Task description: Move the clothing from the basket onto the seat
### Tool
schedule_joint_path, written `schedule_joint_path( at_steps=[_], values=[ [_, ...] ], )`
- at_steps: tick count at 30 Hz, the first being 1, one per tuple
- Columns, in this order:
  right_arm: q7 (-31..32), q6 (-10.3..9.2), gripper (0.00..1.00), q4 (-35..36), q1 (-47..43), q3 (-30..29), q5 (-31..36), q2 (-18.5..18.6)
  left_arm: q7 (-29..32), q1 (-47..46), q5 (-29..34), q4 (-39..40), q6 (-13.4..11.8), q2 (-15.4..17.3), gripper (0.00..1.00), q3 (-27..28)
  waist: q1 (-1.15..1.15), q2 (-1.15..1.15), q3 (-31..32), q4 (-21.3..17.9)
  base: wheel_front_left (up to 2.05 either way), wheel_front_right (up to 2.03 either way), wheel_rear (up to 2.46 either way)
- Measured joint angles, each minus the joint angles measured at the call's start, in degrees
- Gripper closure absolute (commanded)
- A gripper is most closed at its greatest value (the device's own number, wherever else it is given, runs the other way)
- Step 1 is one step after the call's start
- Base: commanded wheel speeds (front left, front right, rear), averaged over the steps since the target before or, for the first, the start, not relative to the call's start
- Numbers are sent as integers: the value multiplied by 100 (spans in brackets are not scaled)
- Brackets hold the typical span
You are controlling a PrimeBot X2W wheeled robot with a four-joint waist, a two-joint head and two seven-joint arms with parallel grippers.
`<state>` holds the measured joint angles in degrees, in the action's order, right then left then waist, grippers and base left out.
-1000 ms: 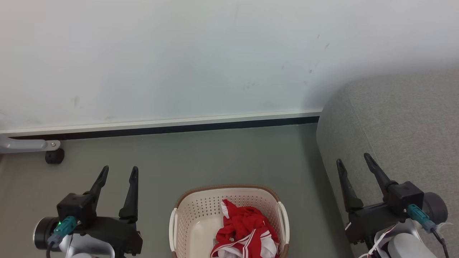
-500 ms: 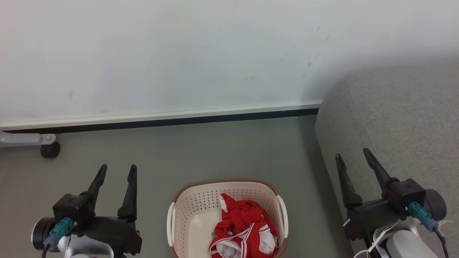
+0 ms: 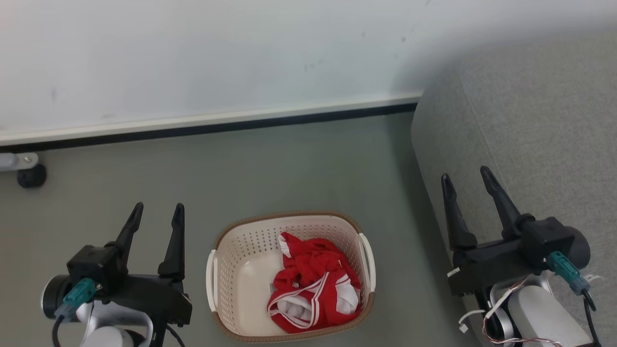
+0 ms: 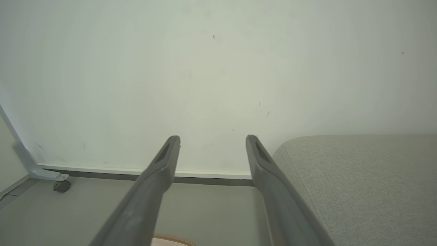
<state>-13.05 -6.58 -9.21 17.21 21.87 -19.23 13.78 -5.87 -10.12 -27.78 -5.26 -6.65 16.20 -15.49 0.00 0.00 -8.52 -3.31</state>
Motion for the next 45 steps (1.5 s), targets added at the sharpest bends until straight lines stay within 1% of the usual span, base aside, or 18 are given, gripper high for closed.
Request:
schedule_joint_path(
  at_steps=[15, 16, 20, 30, 37, 40, 45],
  values=[
    [-53, -7, 0, 337, 488, -23, 19, -430, 81, -589, 15, -48, 11, 3, 0, -25, 1, 1, -1026, -471, 0, 0, 0],
    [-65, -14, 0, 359, 581, -11, 56, -500, 125, -673, 22, -121, 18, 7, 0, -53, 1, 1, -1180, -546, 0, 0, 0],
    [-67, -23, 0, 392, 737, 15, 76, -639, 207, -862, 62, -310, 118, 13, 0, -144, 1, 1, -1482, -707, 0, 0, 0],
    [-116, -24, 0, 491, 1089, 75, 162, -820, 466, -1322, 133, -905, 265, 53, 0, -334, 0, 1, -2186, -1148, 0, 0, 0],
    [-122, -24, 0, 491, 1200, 105, 198, -896, 631, -1658, 257, -1358, 328, 43, 0, -430, 0, 1, -2611, -1443, 0, 0, 0],
    [-123, -25, 0, 487, 1272, 120, 198, -924, 692, -1785, 286, -1536, 442, 32, 0, -567, 0, 1, -2762, -1556, 0, 0, 0],
    [-124, -49, 0, 479, 1307, 152, 202, -950, 781, -1940, 318, -1755, 523, -7, 0, -670, 0, 1, -2934, -1683, 0, 0, 0]
  ],
)
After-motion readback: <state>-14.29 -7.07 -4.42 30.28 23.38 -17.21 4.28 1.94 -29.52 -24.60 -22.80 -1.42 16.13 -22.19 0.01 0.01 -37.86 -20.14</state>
